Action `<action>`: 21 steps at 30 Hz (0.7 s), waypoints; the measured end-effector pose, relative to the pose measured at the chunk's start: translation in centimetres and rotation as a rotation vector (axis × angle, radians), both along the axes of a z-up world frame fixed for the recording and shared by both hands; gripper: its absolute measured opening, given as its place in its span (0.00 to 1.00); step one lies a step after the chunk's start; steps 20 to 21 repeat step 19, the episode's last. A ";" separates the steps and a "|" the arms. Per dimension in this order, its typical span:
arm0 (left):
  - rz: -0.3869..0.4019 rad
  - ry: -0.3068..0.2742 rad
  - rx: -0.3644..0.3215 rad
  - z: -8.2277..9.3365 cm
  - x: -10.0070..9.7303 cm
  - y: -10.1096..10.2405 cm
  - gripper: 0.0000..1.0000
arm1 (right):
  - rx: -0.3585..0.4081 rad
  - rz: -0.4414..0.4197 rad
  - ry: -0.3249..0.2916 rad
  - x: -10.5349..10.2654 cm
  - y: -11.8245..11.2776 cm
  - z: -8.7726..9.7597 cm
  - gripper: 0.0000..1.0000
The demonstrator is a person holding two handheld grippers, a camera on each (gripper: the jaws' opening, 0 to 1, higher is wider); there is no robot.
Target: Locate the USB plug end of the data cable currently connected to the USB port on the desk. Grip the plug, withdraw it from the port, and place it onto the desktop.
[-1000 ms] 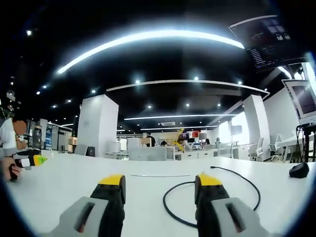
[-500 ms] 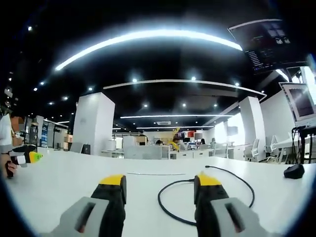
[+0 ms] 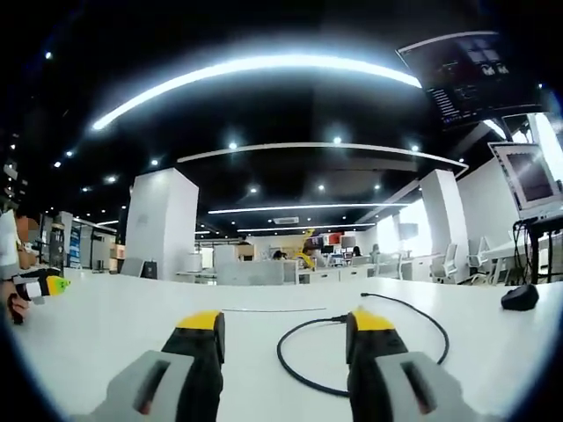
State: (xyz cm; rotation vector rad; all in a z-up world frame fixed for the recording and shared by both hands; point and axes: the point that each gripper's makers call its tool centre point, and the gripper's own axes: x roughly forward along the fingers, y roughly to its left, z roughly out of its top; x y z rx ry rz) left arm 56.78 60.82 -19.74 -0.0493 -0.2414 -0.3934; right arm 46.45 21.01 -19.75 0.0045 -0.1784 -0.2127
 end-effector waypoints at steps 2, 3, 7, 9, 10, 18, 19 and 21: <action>0.006 -0.003 -0.020 0.2 0.1 0.3 0.78 | 0.013 -0.004 0.000 0.0 -0.1 -0.1 0.57; 0.009 -0.005 -0.024 0.2 0.0 0.4 0.78 | 0.012 -0.014 0.007 0.0 -0.3 -0.2 0.57; 0.008 -0.023 -0.040 0.7 -0.1 0.5 0.79 | 0.009 -0.009 0.004 0.0 -0.3 -0.1 0.57; 0.013 -0.034 -0.038 0.9 -0.2 0.5 0.79 | 0.000 -0.011 -0.003 0.0 -0.2 0.1 0.57; 0.016 -0.041 -0.034 1.0 -0.3 0.5 0.79 | -0.008 -0.014 -0.002 0.0 -0.1 0.1 0.57; 0.047 -0.059 -0.003 1.2 -0.4 0.8 0.79 | -0.015 0.015 0.001 0.2 0.5 0.1 0.57; 0.048 -0.061 -0.002 1.2 -0.4 0.8 0.79 | -0.017 0.013 -0.002 0.2 0.5 0.2 0.57; 0.048 -0.061 -0.002 1.2 -0.4 0.8 0.79 | -0.017 0.013 -0.002 0.2 0.5 0.2 0.57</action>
